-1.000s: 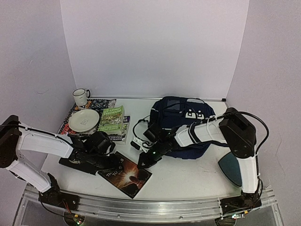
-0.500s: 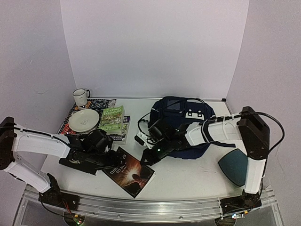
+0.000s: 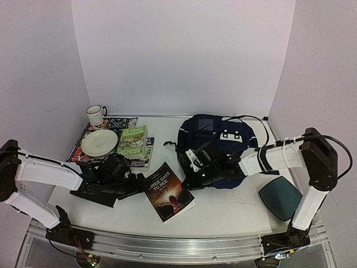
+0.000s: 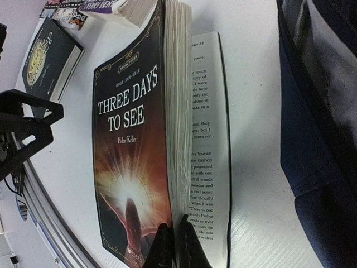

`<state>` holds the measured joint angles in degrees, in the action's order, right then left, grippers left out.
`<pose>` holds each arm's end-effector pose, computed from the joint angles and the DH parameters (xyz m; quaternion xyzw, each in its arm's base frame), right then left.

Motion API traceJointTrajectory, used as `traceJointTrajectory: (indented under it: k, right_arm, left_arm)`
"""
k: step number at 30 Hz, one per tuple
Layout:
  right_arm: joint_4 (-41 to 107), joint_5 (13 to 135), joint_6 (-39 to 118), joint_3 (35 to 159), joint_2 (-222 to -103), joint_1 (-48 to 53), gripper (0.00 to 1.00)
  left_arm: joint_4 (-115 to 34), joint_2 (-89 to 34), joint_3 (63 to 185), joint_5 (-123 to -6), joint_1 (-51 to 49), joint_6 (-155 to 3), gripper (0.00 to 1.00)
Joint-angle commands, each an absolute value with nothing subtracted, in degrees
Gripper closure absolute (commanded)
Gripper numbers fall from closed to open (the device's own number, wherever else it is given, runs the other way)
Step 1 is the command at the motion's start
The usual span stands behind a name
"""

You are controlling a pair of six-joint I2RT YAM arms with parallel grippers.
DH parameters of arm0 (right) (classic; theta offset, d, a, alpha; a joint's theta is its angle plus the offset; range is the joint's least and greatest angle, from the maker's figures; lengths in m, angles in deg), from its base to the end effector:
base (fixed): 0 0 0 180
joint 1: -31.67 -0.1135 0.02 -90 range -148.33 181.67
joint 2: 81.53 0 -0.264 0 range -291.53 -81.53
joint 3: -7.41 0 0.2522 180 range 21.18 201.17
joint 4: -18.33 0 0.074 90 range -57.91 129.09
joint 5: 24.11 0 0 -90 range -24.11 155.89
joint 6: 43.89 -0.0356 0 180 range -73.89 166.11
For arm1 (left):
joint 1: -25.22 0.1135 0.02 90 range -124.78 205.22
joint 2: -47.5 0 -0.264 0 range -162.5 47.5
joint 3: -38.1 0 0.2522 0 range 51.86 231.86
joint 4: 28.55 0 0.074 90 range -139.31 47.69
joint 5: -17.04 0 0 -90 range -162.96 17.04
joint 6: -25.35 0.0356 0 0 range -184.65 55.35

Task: Pack the student bag
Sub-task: Move the book to the center of the board.

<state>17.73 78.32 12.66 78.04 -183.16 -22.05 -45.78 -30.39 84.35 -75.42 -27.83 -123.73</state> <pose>0.2206 0.3135 0.1871 -0.2048 0.8397 0.4087 0.2931 0.1523 -0.2000 0.1568 -0.0568 0.9344 -0.2802 0.2127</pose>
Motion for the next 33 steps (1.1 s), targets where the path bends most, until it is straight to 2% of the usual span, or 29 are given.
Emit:
traceJointTrajectory:
  k: [1,5,9,13,15,18,22,25,28,31,33]
  right_arm:
    - [14.54,80.18,9.65,78.40,-182.32,-21.51,1.00]
    - [15.32,82.43,7.42,78.94,-185.21,-21.51,0.98]
    - [18.82,80.42,7.59,79.43,-186.75,-21.64,0.84]
    - [23.66,77.86,10.18,82.28,-188.68,-21.66,0.63]
    - [25.62,76.75,11.47,83.90,-189.90,-21.63,0.56]
    - [27.43,75.92,12.93,86.86,-192.64,-21.64,0.46]
    - [28.50,77.02,13.48,90.51,-196.87,-21.67,0.42]
    - [28.92,77.60,13.45,92.49,-199.39,-21.67,0.42]
    - [28.72,80.53,12.96,94.16,-200.91,-21.99,0.47]
    - [27.27,84.24,11.78,94.91,-201.75,-22.16,0.59]
    - [26.07,85.89,11.02,94.64,-201.59,-22.18,0.72]
  left_arm:
    - [-35.57,-36.88,86.56,-72.63,-27.60,-124.37,0.18]
    - [-35.00,-42.01,88.59,-70.18,-27.60,-123.57,0.24]
    - [-35.09,-42.50,88.20,-70.38,-27.60,-123.47,0.26]
    - [-36.19,-41.78,87.64,-71.36,-27.51,-123.47,0.27]
    - [-36.78,-41.59,87.63,-71.44,-27.53,-123.36,0.27]
    - [-37.34,-41.47,87.55,-71.31,-27.49,-123.26,0.28]
    - [-37.64,-41.15,87.29,-71.02,-27.43,-123.05,0.28]
    - [-37.70,-40.93,87.11,-70.85,-27.49,-122.92,0.28]
    - [-37.41,-41.44,87.41,-70.35,-27.49,-122.71,0.29]
    - [-36.48,-42.26,87.78,-69.51,-27.42,-122.32,0.30]
    - [-34.86,-42.13,87.29,-68.96,-27.52,-122.37,0.30]
